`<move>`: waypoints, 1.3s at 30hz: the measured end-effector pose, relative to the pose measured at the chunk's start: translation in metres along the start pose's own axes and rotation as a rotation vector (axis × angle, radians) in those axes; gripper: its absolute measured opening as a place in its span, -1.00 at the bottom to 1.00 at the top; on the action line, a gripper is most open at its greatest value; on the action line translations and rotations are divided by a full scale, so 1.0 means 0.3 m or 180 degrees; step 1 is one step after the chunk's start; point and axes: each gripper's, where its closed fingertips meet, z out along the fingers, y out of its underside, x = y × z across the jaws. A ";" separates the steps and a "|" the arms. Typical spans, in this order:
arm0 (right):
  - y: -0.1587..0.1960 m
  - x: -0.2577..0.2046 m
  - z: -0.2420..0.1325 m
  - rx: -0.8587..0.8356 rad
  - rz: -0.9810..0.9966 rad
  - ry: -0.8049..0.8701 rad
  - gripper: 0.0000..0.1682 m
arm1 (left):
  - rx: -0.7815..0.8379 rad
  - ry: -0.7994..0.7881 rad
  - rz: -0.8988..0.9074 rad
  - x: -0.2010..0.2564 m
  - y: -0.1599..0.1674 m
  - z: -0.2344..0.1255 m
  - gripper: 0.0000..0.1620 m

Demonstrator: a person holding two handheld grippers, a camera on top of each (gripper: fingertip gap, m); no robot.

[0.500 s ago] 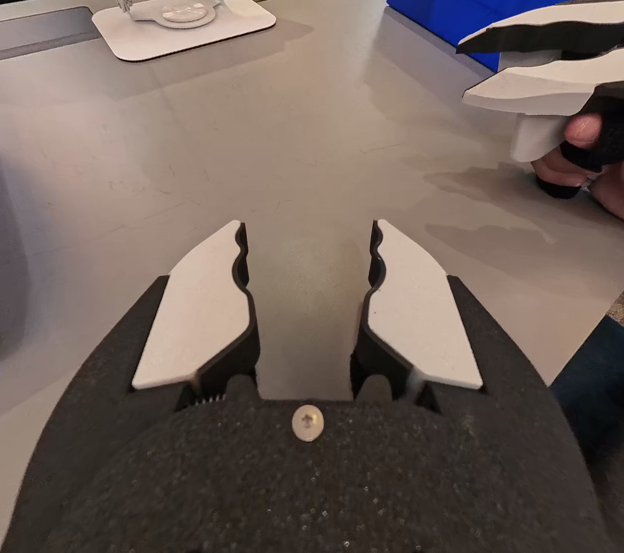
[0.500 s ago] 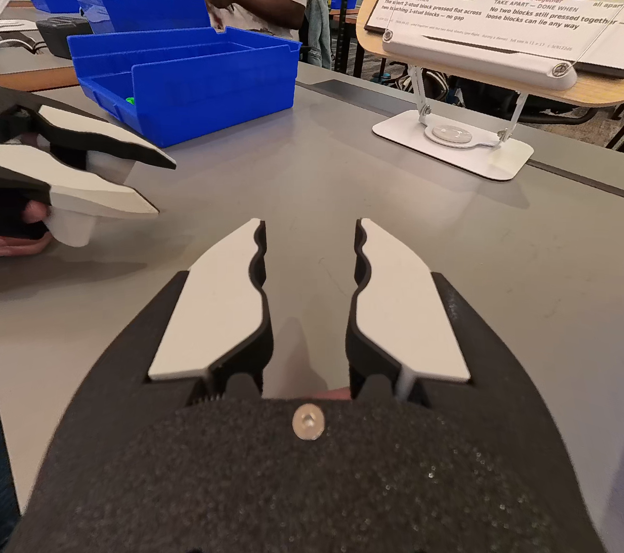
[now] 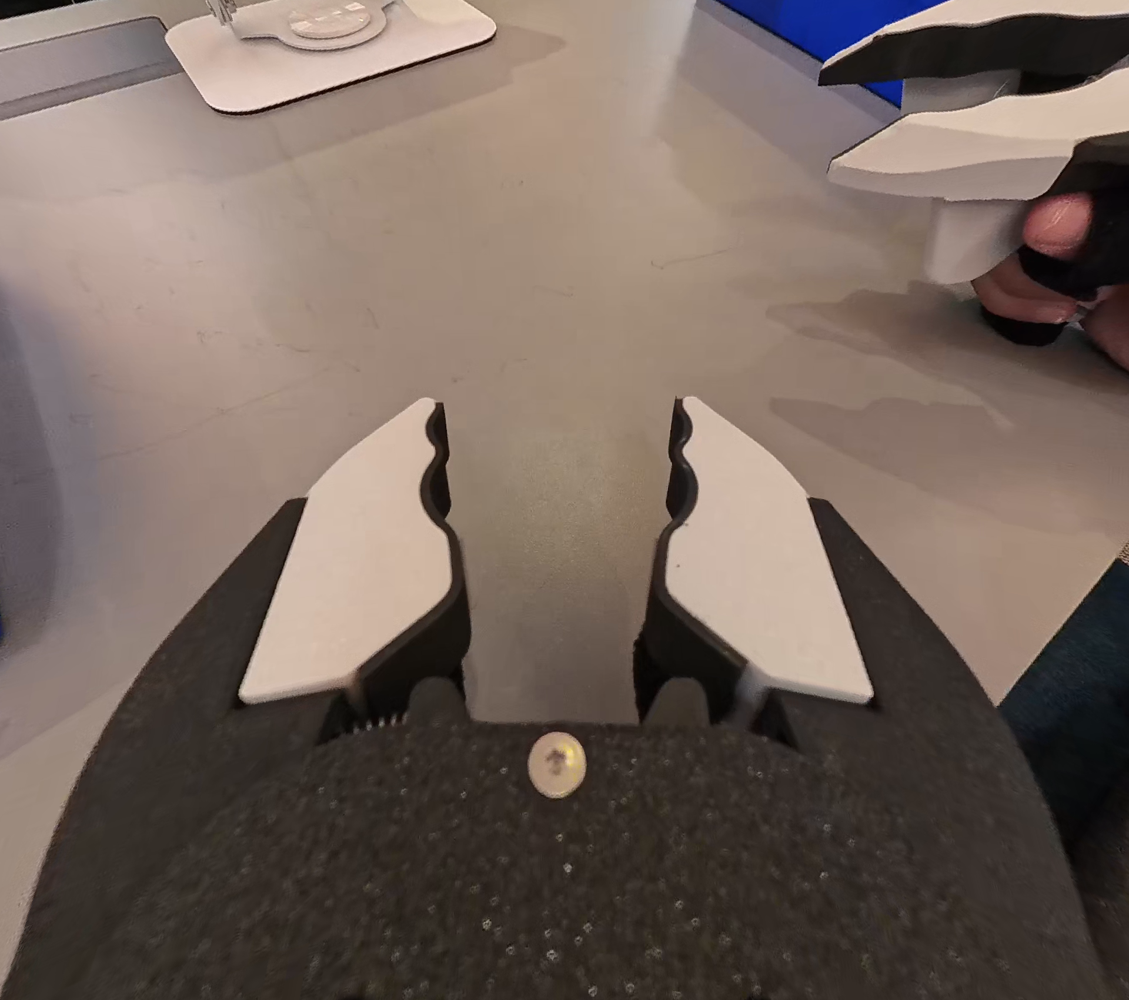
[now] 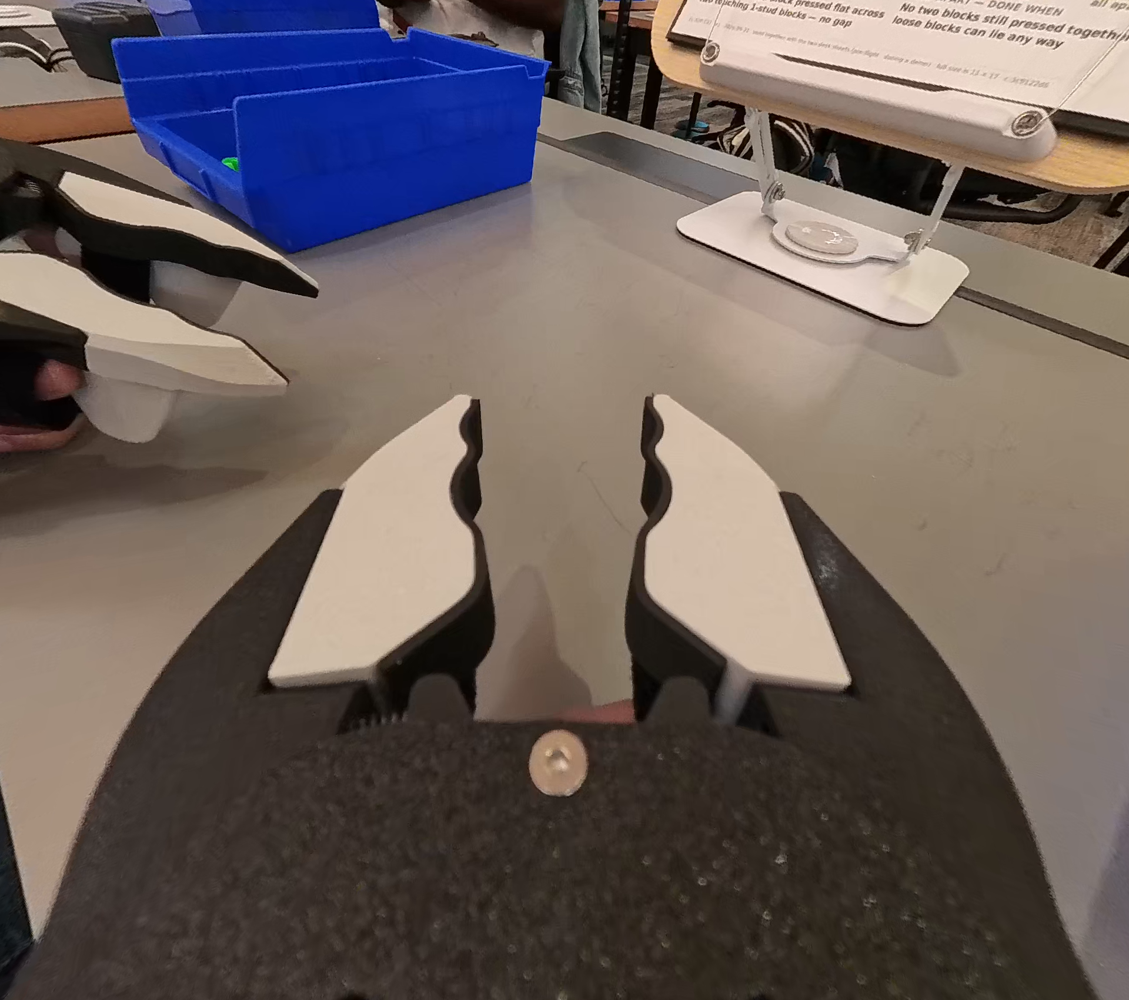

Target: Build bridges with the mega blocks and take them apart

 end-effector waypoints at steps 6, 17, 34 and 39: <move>0.001 0.000 0.000 -0.0002 -0.0001 0.0001 -0.40 | -0.0009 -0.0016 0.0034 0.002 0.001 0.001 -0.15; 0.001 0.002 -0.001 -0.0003 -0.0003 0.0021 -0.40 | -0.0049 0.0168 -0.0269 -0.002 -0.019 -0.035 -0.12; 0.037 -0.010 0.031 -0.0297 0.0051 -0.0130 -0.44 | -0.2400 -0.0503 0.0532 -1.009 0.005 -0.021 -0.16; 0.035 -0.010 0.030 -0.0279 0.0066 -0.0145 -0.44 | -0.2443 -0.0523 0.0553 -1.108 0.072 0.090 -0.29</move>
